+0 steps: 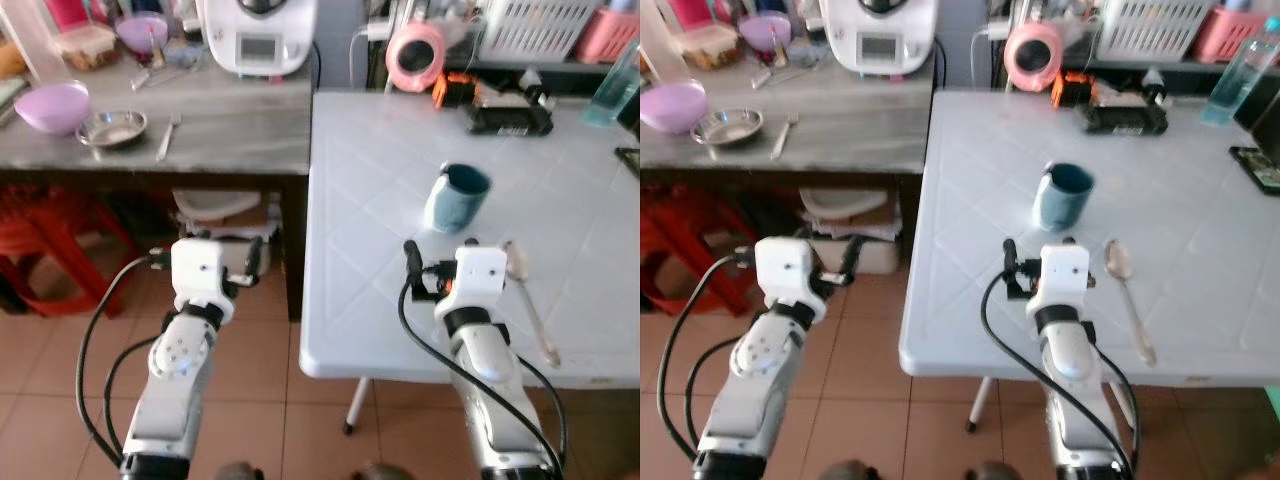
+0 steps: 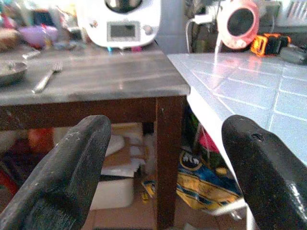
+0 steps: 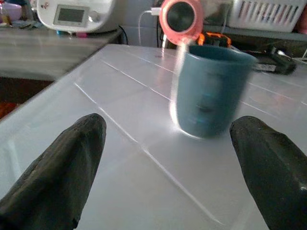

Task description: Setting the table

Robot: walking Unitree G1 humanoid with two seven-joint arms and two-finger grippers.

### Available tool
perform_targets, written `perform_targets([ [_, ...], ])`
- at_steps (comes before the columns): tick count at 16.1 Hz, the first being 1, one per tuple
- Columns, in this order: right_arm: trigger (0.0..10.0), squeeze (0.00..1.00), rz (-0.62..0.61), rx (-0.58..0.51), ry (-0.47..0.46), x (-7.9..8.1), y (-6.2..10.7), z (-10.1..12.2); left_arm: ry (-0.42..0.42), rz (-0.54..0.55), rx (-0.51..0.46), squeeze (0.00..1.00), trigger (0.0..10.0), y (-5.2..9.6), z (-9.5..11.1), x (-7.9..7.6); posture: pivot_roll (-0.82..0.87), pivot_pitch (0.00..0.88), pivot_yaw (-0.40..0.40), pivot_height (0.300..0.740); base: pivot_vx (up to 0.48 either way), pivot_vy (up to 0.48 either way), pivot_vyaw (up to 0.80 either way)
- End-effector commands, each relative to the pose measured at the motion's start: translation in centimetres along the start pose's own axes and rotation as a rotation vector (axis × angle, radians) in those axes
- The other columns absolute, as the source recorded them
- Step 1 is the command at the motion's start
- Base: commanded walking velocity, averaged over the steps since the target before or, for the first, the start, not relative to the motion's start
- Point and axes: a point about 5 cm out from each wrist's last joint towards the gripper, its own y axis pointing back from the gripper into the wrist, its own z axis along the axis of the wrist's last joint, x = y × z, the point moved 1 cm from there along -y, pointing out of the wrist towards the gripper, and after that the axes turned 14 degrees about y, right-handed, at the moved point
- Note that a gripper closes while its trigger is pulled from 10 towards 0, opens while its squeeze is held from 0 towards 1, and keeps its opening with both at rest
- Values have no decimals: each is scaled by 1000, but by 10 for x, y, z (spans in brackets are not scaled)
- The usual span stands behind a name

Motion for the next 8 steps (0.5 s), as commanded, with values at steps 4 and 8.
perform_targets([
  [4,10000,0,-44,29,-11,-8,4,1,0,-52,26,0,10000,4,-1,-2,-50,0,7,740,0,0,0],
  [8,10000,0,-50,42,-4,-9,2,-2,0,-67,34,0,10000,7,-1,-2,-50,0,10,740,0,-167,-275],
])
